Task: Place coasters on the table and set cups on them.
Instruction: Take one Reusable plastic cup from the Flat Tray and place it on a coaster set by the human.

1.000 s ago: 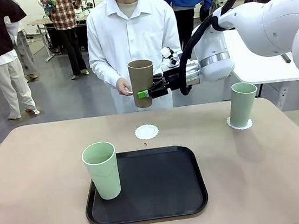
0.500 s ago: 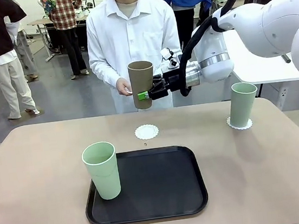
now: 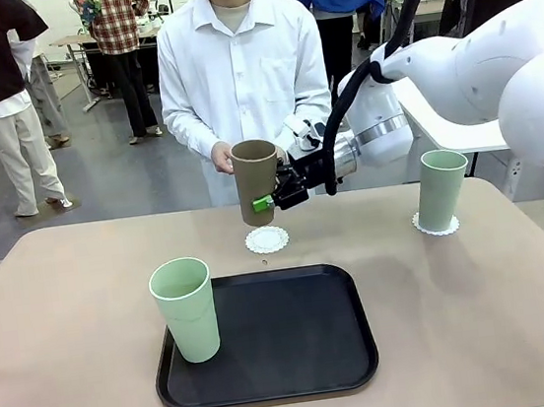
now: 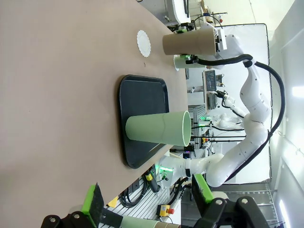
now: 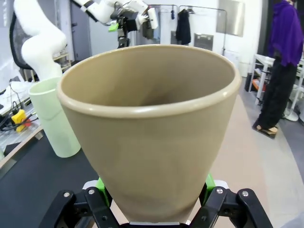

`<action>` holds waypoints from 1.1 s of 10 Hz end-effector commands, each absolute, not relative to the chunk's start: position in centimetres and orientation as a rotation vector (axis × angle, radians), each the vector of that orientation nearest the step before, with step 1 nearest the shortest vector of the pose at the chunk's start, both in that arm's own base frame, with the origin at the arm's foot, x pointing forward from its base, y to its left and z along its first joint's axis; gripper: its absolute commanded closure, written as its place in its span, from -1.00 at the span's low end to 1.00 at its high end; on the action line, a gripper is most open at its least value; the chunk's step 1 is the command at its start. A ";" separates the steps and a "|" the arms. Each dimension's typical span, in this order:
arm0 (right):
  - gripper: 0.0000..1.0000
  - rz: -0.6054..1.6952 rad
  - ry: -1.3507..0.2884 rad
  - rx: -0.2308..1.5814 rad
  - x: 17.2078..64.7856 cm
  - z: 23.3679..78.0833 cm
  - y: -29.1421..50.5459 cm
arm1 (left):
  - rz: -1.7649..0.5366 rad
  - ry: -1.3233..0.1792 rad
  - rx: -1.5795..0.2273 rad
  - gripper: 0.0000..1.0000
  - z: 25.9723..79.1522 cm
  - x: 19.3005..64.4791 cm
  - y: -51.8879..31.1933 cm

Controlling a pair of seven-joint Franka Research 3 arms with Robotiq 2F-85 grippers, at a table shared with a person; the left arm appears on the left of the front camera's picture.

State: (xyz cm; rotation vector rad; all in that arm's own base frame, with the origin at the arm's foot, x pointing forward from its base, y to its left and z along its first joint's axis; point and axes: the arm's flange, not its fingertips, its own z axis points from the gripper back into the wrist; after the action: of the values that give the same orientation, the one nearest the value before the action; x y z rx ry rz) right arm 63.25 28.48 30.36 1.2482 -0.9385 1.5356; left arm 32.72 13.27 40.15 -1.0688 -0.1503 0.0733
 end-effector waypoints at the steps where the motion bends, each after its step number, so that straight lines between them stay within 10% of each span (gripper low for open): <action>1: -0.64 1.591 -0.889 1.239 65.2 29.6 29.5 | 0.077 -0.158 -1.081 -1.00 40.3 32.7 13.3; 11: -0.64 1.475 -0.762 1.284 66.4 26.8 27.4 | 0.077 -0.158 -1.081 -1.00 40.3 32.7 13.3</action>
State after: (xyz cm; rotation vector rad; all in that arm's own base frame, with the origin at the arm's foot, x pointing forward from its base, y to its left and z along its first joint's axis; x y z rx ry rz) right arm 65.65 27.08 26.72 1.2630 -0.8014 1.4736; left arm 32.72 13.27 40.15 -1.0688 -0.1502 0.0733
